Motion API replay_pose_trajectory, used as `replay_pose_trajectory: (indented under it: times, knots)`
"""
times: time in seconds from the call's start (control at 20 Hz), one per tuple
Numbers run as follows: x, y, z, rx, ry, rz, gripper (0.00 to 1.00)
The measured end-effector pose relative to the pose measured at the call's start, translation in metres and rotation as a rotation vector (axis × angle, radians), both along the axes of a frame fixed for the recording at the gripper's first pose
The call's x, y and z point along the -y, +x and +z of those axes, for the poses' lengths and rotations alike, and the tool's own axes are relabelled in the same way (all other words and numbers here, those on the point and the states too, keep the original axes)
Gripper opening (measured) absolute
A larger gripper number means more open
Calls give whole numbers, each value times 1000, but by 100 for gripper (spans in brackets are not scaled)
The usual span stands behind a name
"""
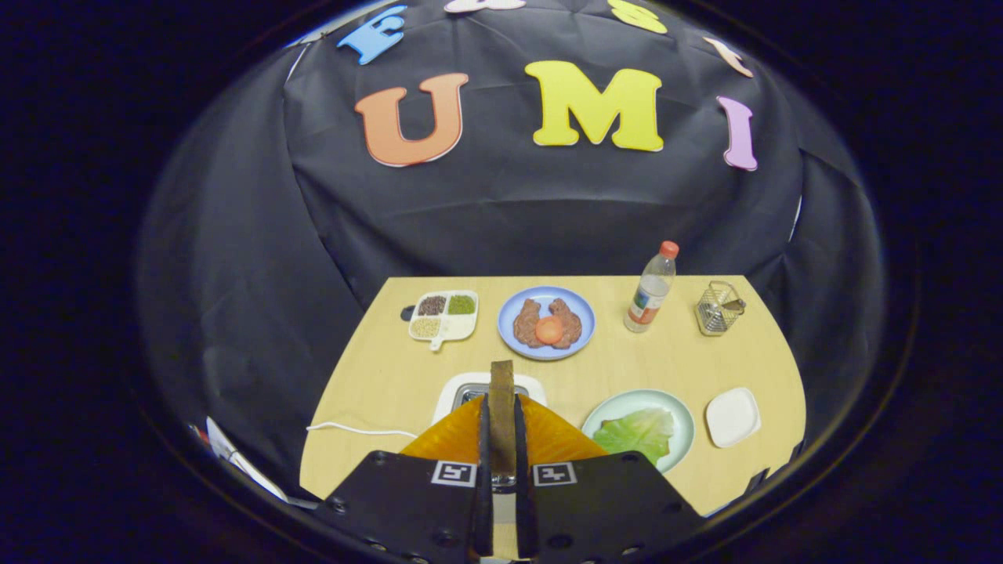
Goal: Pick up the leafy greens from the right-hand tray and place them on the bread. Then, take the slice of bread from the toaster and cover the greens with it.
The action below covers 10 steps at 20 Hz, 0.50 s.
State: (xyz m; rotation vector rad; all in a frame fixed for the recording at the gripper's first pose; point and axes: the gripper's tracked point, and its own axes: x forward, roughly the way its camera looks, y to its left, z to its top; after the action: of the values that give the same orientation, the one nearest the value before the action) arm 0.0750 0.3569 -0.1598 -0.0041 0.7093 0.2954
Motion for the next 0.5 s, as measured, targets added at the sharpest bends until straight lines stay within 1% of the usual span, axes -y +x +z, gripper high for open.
replay_pose_trajectory:
  times: [0.15, 0.25, 0.5]
  knots:
    - [15, 9, 15, 20, 23, -24, 11]
    - [29, 13, 15, 17, 31, -45, 11]
    - [67, 29, -7, -39, 41, -115, 12]
